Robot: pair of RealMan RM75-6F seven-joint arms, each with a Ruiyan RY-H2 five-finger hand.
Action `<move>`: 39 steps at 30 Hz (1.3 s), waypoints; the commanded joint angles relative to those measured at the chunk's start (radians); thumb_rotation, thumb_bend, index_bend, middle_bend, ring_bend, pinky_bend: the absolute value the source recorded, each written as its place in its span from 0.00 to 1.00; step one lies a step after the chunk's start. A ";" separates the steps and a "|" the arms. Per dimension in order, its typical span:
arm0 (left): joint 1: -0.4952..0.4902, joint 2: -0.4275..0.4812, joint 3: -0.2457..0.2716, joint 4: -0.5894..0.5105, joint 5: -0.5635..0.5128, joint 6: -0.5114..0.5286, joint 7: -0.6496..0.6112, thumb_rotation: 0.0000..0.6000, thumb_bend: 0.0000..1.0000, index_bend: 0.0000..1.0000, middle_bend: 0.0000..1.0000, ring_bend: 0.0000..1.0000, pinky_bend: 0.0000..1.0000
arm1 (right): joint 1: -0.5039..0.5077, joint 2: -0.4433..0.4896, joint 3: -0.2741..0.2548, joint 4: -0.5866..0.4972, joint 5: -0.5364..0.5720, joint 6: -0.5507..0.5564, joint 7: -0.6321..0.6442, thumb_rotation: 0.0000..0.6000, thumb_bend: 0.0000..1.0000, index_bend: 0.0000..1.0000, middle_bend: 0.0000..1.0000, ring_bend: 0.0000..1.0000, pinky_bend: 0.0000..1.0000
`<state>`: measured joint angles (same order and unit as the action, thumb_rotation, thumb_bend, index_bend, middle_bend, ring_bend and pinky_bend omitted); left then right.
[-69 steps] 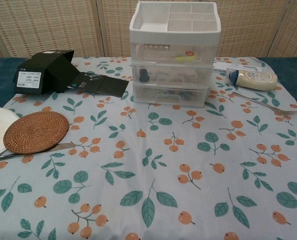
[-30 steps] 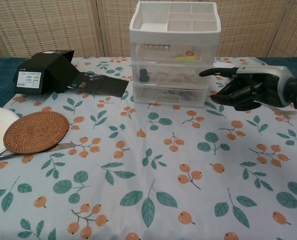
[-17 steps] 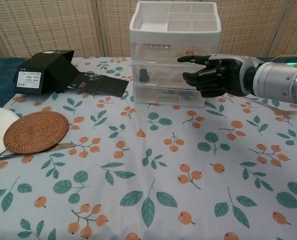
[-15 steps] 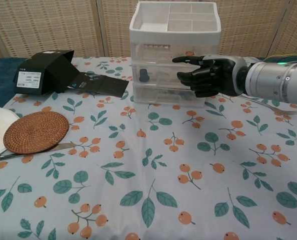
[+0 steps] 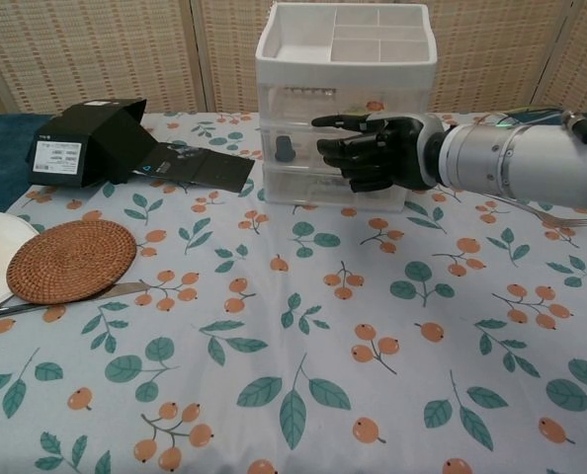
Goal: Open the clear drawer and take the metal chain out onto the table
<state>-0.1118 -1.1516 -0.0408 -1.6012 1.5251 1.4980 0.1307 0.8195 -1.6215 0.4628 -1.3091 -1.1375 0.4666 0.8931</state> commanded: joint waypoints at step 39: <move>-0.001 0.001 0.005 0.001 -0.015 -0.017 0.003 1.00 0.17 0.16 0.12 0.12 0.09 | 0.022 -0.034 0.012 0.067 -0.032 0.003 0.040 1.00 0.56 0.02 0.86 0.99 1.00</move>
<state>-0.1133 -1.1512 -0.0363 -1.5998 1.5104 1.4805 0.1340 0.8410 -1.6554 0.4737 -1.2435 -1.1669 0.4692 0.9303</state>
